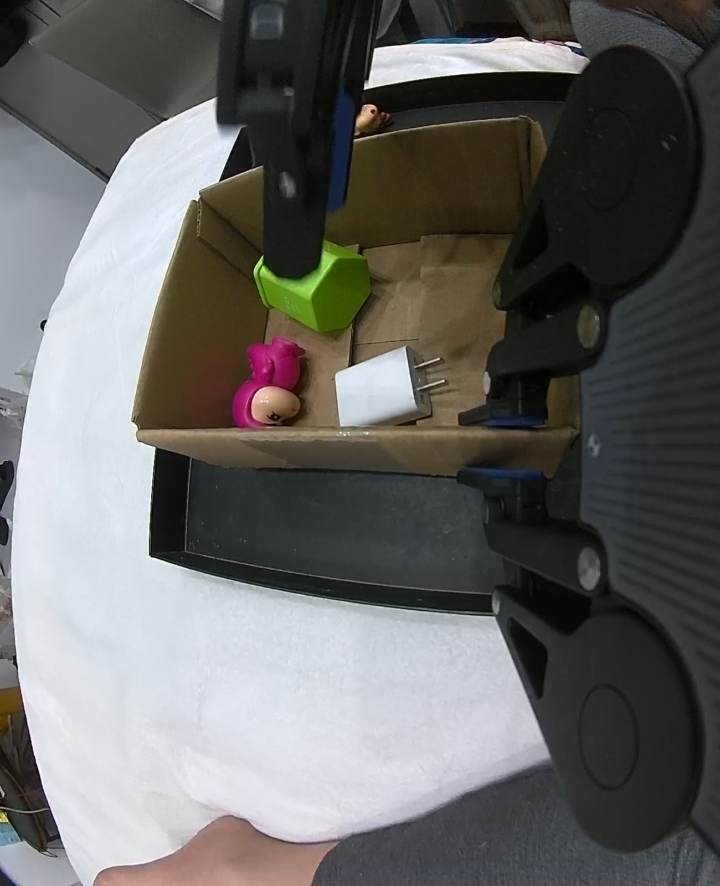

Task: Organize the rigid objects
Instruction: 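Open the right gripper to drop the white charger into the box, then move the right gripper to the brown monkey figure and close on it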

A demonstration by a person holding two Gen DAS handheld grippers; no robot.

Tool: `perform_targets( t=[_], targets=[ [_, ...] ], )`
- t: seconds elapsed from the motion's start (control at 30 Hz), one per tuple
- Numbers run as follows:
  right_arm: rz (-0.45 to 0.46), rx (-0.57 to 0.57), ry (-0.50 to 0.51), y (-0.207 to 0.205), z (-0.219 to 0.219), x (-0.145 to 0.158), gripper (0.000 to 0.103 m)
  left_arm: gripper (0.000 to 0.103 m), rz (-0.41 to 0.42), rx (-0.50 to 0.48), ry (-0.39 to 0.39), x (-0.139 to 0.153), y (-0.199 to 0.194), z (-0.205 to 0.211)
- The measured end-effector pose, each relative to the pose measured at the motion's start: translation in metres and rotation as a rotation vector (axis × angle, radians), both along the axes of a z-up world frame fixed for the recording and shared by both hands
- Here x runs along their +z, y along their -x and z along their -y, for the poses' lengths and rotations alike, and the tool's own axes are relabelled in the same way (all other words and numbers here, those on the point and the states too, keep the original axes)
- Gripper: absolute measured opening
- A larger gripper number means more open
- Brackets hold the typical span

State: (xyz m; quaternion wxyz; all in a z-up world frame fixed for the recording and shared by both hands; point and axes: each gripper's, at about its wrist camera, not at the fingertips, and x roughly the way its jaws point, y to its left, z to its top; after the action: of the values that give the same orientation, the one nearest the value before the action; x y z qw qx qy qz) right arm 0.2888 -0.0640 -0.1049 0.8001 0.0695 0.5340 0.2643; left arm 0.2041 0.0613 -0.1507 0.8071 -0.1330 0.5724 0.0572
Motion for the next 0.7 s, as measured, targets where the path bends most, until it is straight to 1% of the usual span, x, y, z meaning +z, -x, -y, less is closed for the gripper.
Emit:
perform_targets(
  t=[0.1,0.3,0.5,0.63,0.7],
  targets=[
    [0.018,-0.003,-0.011,0.002,0.008,0.009,0.056,0.012,-0.003,0.003,-0.003,0.000,0.000,0.001],
    [0.050,-0.004,-0.010,0.003,0.023,0.021,0.064,0.012,-0.007,0.007,-0.011,0.000,-0.001,0.002],
    [0.062,-0.014,-0.017,0.003,0.042,0.026,0.069,0.012,-0.010,0.011,-0.010,0.001,-0.002,0.002],
    [0.066,-0.031,-0.017,0.002,0.056,0.027,0.069,0.012,-0.011,0.010,-0.017,0.002,-0.003,0.003],
    [0.069,-0.038,-0.022,0.002,0.063,0.028,0.071,0.012,-0.011,0.012,-0.018,0.003,-0.003,0.003]
  ],
)
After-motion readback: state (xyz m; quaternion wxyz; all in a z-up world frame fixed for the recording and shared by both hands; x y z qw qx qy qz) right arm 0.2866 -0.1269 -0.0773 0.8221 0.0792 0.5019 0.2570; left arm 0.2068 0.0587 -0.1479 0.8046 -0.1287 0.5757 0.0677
